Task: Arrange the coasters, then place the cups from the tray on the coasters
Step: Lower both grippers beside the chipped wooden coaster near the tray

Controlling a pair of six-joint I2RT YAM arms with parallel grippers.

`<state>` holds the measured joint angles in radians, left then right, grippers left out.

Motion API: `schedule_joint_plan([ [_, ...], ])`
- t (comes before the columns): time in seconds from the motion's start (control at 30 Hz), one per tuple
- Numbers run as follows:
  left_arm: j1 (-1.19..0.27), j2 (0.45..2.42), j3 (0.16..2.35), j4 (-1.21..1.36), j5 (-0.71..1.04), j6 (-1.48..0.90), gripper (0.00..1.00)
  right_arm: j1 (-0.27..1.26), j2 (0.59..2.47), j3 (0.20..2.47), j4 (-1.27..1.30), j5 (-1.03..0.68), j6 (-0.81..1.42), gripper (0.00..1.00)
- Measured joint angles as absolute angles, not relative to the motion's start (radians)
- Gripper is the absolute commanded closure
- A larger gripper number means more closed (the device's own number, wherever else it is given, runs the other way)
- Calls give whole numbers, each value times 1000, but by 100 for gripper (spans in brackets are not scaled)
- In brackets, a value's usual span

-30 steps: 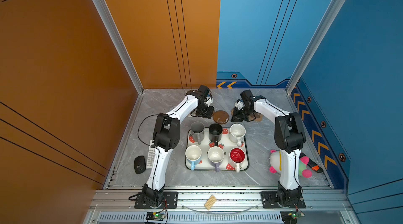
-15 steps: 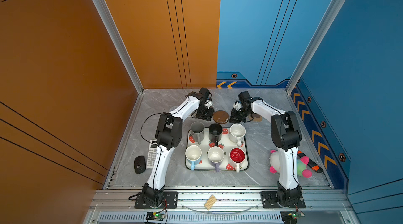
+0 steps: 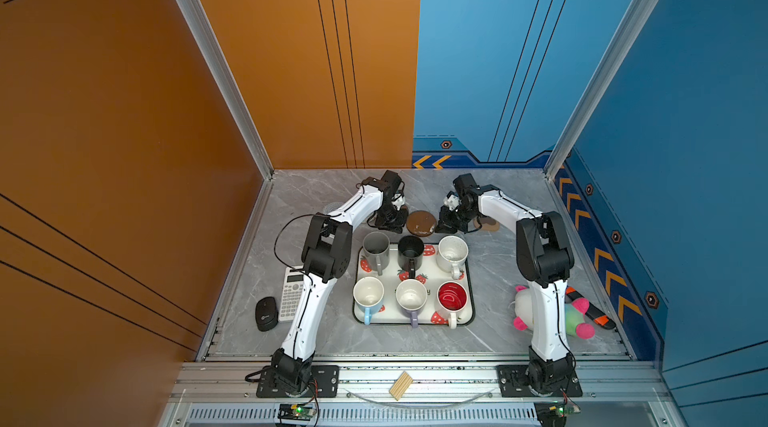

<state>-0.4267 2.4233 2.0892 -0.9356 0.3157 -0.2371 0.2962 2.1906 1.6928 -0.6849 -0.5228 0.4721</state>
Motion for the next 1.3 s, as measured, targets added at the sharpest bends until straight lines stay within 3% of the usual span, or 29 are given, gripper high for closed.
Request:
schedule_joint_plan([
  [0.77, -452, 2505, 2200, -931, 363, -323, 100, 265, 2190, 1654, -671, -522, 471, 100],
  [1.3, -452, 2532, 2208, -793, 428, -468, 100, 260, 2190, 1652, -670, -523, 471, 100],
])
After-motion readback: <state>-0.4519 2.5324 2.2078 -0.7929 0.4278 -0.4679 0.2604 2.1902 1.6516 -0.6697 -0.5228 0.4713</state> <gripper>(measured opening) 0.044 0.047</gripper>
